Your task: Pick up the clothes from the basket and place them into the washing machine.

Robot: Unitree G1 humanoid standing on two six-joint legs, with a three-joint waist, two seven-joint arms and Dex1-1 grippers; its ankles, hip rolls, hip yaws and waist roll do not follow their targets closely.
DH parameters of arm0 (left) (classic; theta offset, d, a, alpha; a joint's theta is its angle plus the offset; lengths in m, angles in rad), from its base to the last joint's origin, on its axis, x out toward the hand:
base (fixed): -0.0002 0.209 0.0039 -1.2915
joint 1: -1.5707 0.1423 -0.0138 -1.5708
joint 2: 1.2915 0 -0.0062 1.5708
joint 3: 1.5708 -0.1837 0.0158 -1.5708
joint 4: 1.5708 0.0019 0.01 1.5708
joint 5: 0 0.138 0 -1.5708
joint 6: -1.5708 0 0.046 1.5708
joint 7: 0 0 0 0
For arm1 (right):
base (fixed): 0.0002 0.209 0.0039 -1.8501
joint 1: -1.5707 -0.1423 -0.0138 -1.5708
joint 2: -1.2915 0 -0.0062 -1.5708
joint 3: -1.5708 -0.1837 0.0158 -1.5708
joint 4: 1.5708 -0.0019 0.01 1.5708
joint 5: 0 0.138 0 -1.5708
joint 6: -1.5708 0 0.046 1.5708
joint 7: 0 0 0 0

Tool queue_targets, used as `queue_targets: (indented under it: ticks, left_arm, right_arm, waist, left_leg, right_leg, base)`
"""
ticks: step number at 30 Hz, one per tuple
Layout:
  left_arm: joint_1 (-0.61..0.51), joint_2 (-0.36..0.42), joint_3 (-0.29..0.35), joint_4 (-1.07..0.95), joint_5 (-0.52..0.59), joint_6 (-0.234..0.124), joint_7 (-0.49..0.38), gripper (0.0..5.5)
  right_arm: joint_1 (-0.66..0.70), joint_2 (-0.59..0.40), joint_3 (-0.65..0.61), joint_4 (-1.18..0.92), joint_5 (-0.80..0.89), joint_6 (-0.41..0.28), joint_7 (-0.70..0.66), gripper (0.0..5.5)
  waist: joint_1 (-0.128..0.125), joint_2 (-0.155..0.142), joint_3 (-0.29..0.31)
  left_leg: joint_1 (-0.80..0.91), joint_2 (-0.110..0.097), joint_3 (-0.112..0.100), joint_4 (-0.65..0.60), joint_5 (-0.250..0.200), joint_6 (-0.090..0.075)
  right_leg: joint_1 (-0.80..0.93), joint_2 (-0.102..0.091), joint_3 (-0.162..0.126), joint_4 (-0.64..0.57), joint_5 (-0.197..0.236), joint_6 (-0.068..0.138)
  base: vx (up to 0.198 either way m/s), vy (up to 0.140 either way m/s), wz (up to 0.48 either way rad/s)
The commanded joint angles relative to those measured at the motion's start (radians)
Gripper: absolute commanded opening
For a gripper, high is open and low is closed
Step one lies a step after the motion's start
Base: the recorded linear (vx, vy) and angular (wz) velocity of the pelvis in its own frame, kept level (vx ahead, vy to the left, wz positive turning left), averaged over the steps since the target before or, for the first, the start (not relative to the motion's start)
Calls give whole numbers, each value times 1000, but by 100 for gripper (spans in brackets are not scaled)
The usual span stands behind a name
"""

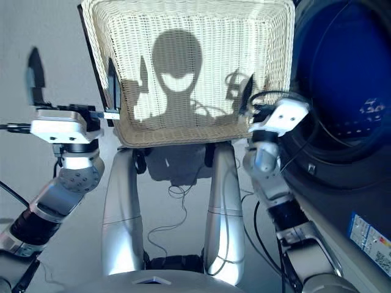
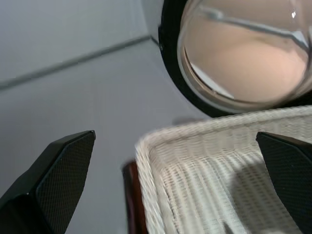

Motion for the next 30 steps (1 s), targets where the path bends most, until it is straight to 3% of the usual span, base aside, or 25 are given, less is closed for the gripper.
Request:
queue_targets:
  ticks: [1,3,9,10,11,12,19,23,24,25,28,30]
  left_arm:
    - [7,-33,9,-10,-83,-77,-56,550]
    - [12,-67,11,37,-118,-73,-76,550]
    - [21,-148,23,315,-280,-79,-280,550]
    - [21,-148,23,315,-280,-80,-280,550]
    - [17,-182,24,438,-366,-80,-387,550]
    - [21,-196,29,497,-384,-79,-423,550]
    - [56,-290,89,876,-395,-49,-554,550]
    - [139,-309,143,1022,-390,1,-643,550]
    - [140,-309,143,1022,-390,0,-643,550]
    - [168,-322,164,1122,-358,29,-667,550]
    - [189,-328,187,1187,-331,39,-682,550]
    - [225,-326,224,1278,-308,63,-724,550]
  right_arm:
    - [0,-56,41,-30,-36,-8,92,550]
    - [17,-46,58,10,-7,1,132,550]
    - [50,7,70,228,38,61,260,550]
    - [50,7,70,228,38,60,260,550]
    - [40,38,69,325,73,76,313,550]
    - [42,44,70,353,62,81,326,550]
    - [72,107,27,552,38,125,396,550]
    - [151,159,-37,670,48,163,440,550]
    - [151,159,-37,670,48,163,440,550]
    - [176,179,-75,756,51,180,452,550]
    - [198,196,-116,811,69,191,459,550]
    - [234,210,-167,883,89,204,475,550]
  waist:
    - [6,-4,-14]
    - [9,-4,-14]
    - [15,1,-14]
    - [15,1,-14]
    - [19,3,-14]
    - [21,5,-14]
    - [37,3,-14]
    - [38,8,-112]
    - [38,8,-110]
    - [41,12,-155]
    - [41,14,-194]
    - [40,19,-256]
  left_leg:
    - [96,-3,45,-112,36,-1]
    - [139,-9,47,-152,48,-1]
    - [384,-24,71,-334,91,1]
    - [385,-24,72,-335,92,1]
    - [468,-31,78,-387,103,3]
    - [513,-33,78,-413,110,2]
    - [814,-54,83,-610,155,-5]
    - [949,-65,94,-731,171,-6]
    - [952,-65,94,-733,171,-6]
    - [997,-70,100,-778,176,-4]
    - [1040,-72,109,-826,183,0]
    - [1089,-67,106,-867,186,2]
  right_leg:
    - [71,18,4,-161,100,34]
    - [114,16,-4,-198,114,38]
    - [353,9,-30,-379,172,58]
    - [353,9,-30,-380,172,58]
    - [436,5,-38,-441,190,63]
    - [480,3,-45,-468,197,67]
    - [798,-3,-72,-676,257,87]
    - [934,-20,-88,-807,289,100]
    - [936,-20,-88,-808,290,100]
    - [978,-28,-93,-851,306,109]
    - [1010,-29,-95,-880,312,115]
    - [1041,-25,-91,-887,306,118]
  base:
    - [0,0,0]
    - [0,0,0]
    - [72,19,-9]
    - [91,29,-24]
    - [92,36,2]
    - [129,49,-17]
    - [105,21,-42]
    - [137,58,24]
    - [176,79,34]
    - [119,57,15]
    - [116,54,-53]
    - [136,50,-20]
